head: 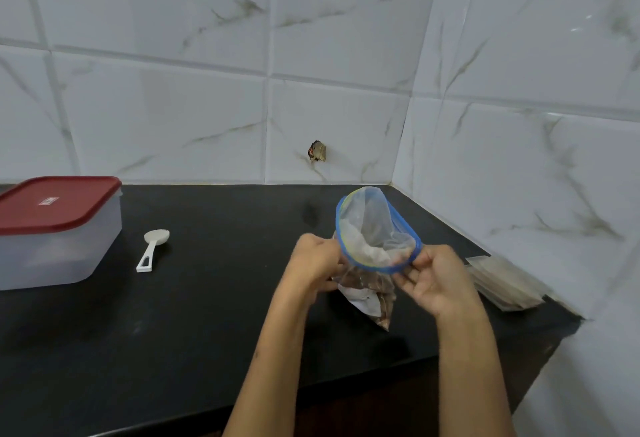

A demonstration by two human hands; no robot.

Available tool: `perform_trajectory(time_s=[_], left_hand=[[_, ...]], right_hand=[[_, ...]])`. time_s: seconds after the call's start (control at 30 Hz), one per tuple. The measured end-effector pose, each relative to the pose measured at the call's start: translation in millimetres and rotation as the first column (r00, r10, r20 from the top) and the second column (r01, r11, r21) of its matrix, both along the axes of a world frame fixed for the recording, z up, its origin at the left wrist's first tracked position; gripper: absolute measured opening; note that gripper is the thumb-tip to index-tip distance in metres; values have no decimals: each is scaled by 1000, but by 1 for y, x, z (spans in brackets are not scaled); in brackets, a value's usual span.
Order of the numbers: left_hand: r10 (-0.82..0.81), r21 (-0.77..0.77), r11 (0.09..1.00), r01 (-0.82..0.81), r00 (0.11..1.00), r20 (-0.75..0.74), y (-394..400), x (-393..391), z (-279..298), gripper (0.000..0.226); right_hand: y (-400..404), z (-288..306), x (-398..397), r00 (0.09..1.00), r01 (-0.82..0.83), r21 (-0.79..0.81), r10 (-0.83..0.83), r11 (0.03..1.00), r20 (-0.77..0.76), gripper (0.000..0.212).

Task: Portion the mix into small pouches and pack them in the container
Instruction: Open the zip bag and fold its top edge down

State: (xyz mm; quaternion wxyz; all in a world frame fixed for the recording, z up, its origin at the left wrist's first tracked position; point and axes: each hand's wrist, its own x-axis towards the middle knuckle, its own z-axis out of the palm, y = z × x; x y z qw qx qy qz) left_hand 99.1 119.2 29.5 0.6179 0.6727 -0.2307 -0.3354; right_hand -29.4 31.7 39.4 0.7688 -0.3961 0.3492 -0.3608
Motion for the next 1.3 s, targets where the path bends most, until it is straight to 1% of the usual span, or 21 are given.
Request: perform_trajectory(time_s=[0.03,0.07,0.1,0.13,0.17,0.2,0.23,0.3,0.4,0.5,0.57,0.63,0.7,0.77,0.87,0.93,1.03,1.1,1.13,1.2,1.3], left_hand=[[61,27,998,-64,993,104,3,6,1,17],[126,2,992,-127,981,145,5,12,3,22],[177,-43,984,-172,974,143,5,16,6,26],[208,-91,976,-197,971,120,3,20,10,29],[218,-115,972,-206,970,104,0,23,14,32],[221,-126,970,-209,970,96,-6,26,16,35],[222,-127,969,-210,971,88,-13,29,18,38],[212,-133,970,-205,976,40,-28,33,22,42],[174,-116,978,-172,985,2,-49,37,25,52],[134,-88,988,-130,990,33,-64,44,27,43],[92,-73,993,-89,995,27,-69,48,28,37],[24,-62,998,-26,1000,-19,-72,51,33,29],[-50,-45,998,45,993,-109,-76,54,37,27],[-86,-1,996,87,979,-186,-80,58,35,28],[-77,49,994,94,958,-278,-87,70,27,14],[-87,16,995,100,926,-367,-84,68,26,9],[-121,-67,993,101,858,-499,-85,68,20,19],[-142,-113,989,95,819,-556,-84,64,19,28],[-140,-114,989,91,812,-566,-83,63,18,30],[-140,-115,989,90,804,-577,-82,60,16,31],[-136,-120,989,81,803,-581,-83,58,15,26]], right_hand=[[0,3,-4,991,9,-90,-21,996,-131,31],[-2,5,-7,957,9,-196,-65,981,-281,27],[-3,8,-9,900,17,-315,-152,949,-408,25],[-5,10,-9,832,45,-451,-283,892,-476,27],[-7,15,-8,778,68,-576,-405,815,-481,30],[-9,21,-6,754,90,-663,-486,743,-442,32],[-11,29,-2,757,102,-705,-515,701,-403,34],[-23,40,11,784,64,-732,-488,679,-384,40],[-41,50,36,767,-166,-695,-351,700,-537,48],[-59,50,54,747,-332,-616,-199,714,-634,44],[-68,50,61,737,-363,-605,-178,709,-651,39],[-75,50,69,741,-364,-578,-148,730,-655,38],[-80,51,76,748,-394,-509,-55,765,-661,29],[-80,51,78,765,-432,-423,75,797,-640,20],[-82,43,79,786,-444,-300,207,844,-582,21],[-85,39,80,798,-450,-192,296,872,-524,24],[-87,25,78,819,-410,-121,306,904,-486,26],[-90,14,79,848,-356,-143,255,923,-464,23],[-92,9,80,852,-345,-171,231,923,-471,21],[-92,3,80,837,-314,-167,190,935,-513,22],[-92,5,79,839,-309,-147,196,940,-507,24]])
